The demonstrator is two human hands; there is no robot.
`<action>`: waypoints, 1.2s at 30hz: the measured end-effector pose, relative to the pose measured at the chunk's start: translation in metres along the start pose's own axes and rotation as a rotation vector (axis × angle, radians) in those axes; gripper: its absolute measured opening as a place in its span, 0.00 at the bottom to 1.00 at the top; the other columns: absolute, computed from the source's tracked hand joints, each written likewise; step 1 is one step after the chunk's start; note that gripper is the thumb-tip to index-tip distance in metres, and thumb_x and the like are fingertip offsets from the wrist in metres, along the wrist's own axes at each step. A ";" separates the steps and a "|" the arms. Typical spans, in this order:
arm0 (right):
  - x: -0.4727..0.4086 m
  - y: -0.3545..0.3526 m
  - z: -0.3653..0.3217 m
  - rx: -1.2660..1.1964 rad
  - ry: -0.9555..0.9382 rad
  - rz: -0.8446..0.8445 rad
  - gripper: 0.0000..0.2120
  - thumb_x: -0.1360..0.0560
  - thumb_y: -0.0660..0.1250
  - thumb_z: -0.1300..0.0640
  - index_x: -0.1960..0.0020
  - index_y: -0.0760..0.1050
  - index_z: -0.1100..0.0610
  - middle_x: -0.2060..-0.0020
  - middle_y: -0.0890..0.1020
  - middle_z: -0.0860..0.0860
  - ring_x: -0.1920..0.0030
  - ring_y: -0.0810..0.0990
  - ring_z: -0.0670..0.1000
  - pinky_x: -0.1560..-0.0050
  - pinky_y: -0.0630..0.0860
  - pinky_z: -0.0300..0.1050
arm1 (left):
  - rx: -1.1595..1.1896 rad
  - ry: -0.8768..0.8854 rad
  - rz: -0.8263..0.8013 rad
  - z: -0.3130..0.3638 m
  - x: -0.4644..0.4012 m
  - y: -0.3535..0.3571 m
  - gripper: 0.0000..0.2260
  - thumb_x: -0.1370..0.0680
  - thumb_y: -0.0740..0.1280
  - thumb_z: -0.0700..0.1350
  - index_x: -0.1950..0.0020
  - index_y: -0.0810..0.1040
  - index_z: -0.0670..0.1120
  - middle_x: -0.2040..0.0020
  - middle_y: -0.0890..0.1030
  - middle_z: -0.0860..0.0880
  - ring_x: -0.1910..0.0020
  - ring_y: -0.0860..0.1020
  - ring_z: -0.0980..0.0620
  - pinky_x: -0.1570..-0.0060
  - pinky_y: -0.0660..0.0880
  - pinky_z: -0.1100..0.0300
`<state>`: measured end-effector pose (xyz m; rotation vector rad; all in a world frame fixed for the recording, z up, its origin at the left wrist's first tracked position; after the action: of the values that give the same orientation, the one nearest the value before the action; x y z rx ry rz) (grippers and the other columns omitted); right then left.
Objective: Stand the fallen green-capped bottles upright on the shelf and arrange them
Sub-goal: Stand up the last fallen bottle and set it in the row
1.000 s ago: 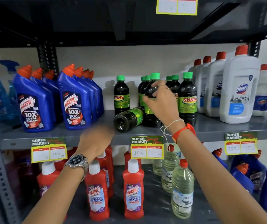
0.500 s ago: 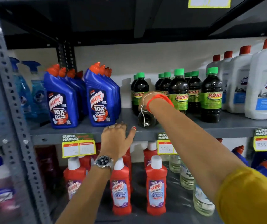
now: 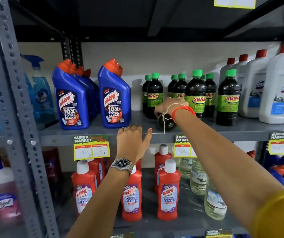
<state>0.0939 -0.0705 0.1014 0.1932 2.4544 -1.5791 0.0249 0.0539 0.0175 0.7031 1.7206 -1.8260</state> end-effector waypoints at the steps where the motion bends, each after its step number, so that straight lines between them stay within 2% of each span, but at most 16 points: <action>1: 0.002 -0.003 0.004 -0.027 0.016 0.017 0.22 0.30 0.68 0.47 0.44 0.74 0.61 0.48 0.79 0.56 0.50 0.78 0.56 0.52 0.76 0.47 | 0.012 -0.001 0.006 0.000 0.000 0.000 0.25 0.24 0.51 0.59 0.51 0.79 0.43 0.53 0.83 0.45 0.53 0.79 0.45 0.50 0.70 0.53; 3: 0.008 -0.010 0.014 -0.011 0.065 0.104 0.20 0.33 0.69 0.44 0.50 0.74 0.57 0.55 0.78 0.54 0.58 0.75 0.55 0.62 0.71 0.44 | 0.030 -0.004 0.020 0.000 0.001 0.000 0.25 0.24 0.51 0.59 0.49 0.79 0.43 0.51 0.83 0.45 0.51 0.79 0.45 0.49 0.70 0.53; 5: 0.012 -0.015 0.018 -0.087 0.049 0.234 0.19 0.35 0.70 0.43 0.54 0.73 0.57 0.56 0.79 0.54 0.57 0.76 0.57 0.61 0.69 0.44 | 0.046 -0.004 0.035 0.000 0.001 -0.001 0.25 0.24 0.51 0.59 0.48 0.80 0.44 0.50 0.83 0.45 0.51 0.79 0.46 0.49 0.70 0.53; 6: 0.014 -0.016 0.020 -0.141 0.028 0.305 0.21 0.36 0.71 0.43 0.53 0.72 0.57 0.56 0.80 0.55 0.55 0.78 0.58 0.61 0.69 0.45 | 0.053 -0.002 0.039 0.000 0.001 -0.001 0.25 0.24 0.51 0.59 0.48 0.80 0.44 0.51 0.84 0.45 0.52 0.79 0.46 0.49 0.70 0.53; 9: 0.017 -0.024 0.025 -0.307 -0.067 0.516 0.30 0.37 0.70 0.41 0.42 0.71 0.59 0.52 0.81 0.58 0.50 0.79 0.62 0.57 0.74 0.49 | 0.075 -0.005 0.048 0.000 0.002 -0.002 0.25 0.24 0.51 0.59 0.49 0.80 0.43 0.53 0.84 0.45 0.53 0.79 0.46 0.51 0.71 0.53; 11: 0.023 -0.032 0.024 -0.425 -0.124 0.645 0.37 0.38 0.71 0.41 0.36 0.67 0.60 0.48 0.80 0.60 0.47 0.78 0.61 0.52 0.74 0.50 | 0.082 -0.005 0.048 0.000 0.001 -0.002 0.25 0.24 0.52 0.59 0.49 0.80 0.43 0.53 0.84 0.45 0.54 0.80 0.46 0.51 0.71 0.53; 13: 0.023 -0.036 0.026 -0.591 -0.117 0.688 0.43 0.40 0.72 0.41 0.32 0.64 0.60 0.49 0.80 0.57 0.48 0.79 0.59 0.50 0.76 0.51 | 0.083 -0.002 0.053 0.000 0.001 -0.002 0.25 0.24 0.52 0.59 0.48 0.80 0.43 0.52 0.84 0.45 0.53 0.80 0.46 0.51 0.71 0.53; 16: 0.009 -0.030 0.033 -0.962 0.032 0.511 0.42 0.44 0.75 0.43 0.36 0.67 0.60 0.54 0.79 0.51 0.51 0.79 0.54 0.48 0.78 0.50 | 0.080 0.003 0.064 0.000 0.002 -0.002 0.26 0.24 0.51 0.59 0.46 0.80 0.43 0.49 0.84 0.45 0.51 0.80 0.47 0.49 0.71 0.53; 18: 0.000 -0.025 0.032 -1.114 0.068 0.397 0.39 0.48 0.76 0.45 0.42 0.70 0.59 0.51 0.80 0.54 0.50 0.81 0.57 0.48 0.79 0.54 | 0.068 0.009 0.060 0.001 0.001 -0.002 0.26 0.24 0.51 0.59 0.46 0.79 0.43 0.49 0.84 0.45 0.51 0.80 0.47 0.49 0.71 0.53; 19: -0.003 -0.022 0.032 -1.133 0.062 0.372 0.40 0.50 0.76 0.46 0.41 0.70 0.59 0.49 0.80 0.56 0.49 0.81 0.58 0.48 0.79 0.55 | 0.064 0.011 0.062 0.001 0.001 -0.002 0.26 0.24 0.51 0.59 0.46 0.80 0.43 0.50 0.84 0.46 0.52 0.80 0.48 0.50 0.71 0.54; 22: -0.008 -0.013 0.033 -1.091 -0.010 0.374 0.44 0.47 0.78 0.51 0.34 0.67 0.59 0.47 0.81 0.56 0.47 0.80 0.55 0.45 0.78 0.52 | 0.073 0.003 0.075 0.001 0.001 -0.002 0.25 0.24 0.51 0.59 0.49 0.80 0.44 0.53 0.84 0.47 0.54 0.80 0.48 0.51 0.71 0.54; 27: -0.017 0.003 0.028 -1.067 -0.146 0.363 0.41 0.44 0.78 0.54 0.34 0.68 0.58 0.44 0.79 0.55 0.43 0.78 0.54 0.40 0.75 0.52 | 0.056 -0.016 0.091 0.001 0.001 -0.002 0.27 0.25 0.48 0.60 0.49 0.80 0.46 0.53 0.84 0.49 0.55 0.80 0.50 0.51 0.70 0.55; 31: -0.018 0.026 0.027 -1.015 -0.211 0.272 0.34 0.42 0.78 0.59 0.42 0.65 0.53 0.54 0.76 0.44 0.53 0.77 0.44 0.41 0.74 0.50 | 0.076 -0.030 0.104 0.001 0.001 -0.002 0.25 0.25 0.50 0.60 0.50 0.81 0.46 0.52 0.84 0.49 0.54 0.80 0.50 0.51 0.70 0.55; 36: -0.024 0.030 0.017 -0.970 -0.300 0.135 0.35 0.41 0.78 0.63 0.43 0.59 0.53 0.47 0.78 0.56 0.45 0.78 0.55 0.39 0.74 0.56 | 0.090 -0.036 0.109 0.001 0.001 -0.002 0.25 0.25 0.51 0.59 0.52 0.81 0.45 0.55 0.85 0.48 0.56 0.80 0.49 0.53 0.71 0.54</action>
<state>0.1255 -0.0737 0.0741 -0.0439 2.5657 -0.2230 0.0233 0.0525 0.0184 0.7802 1.5541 -1.8389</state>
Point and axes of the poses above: each hand's wrist, its own x-axis away from the middle knuckle, its own y-axis out of the palm, z = x × y, the point moved 6 cm from there along -x, towards the middle knuckle
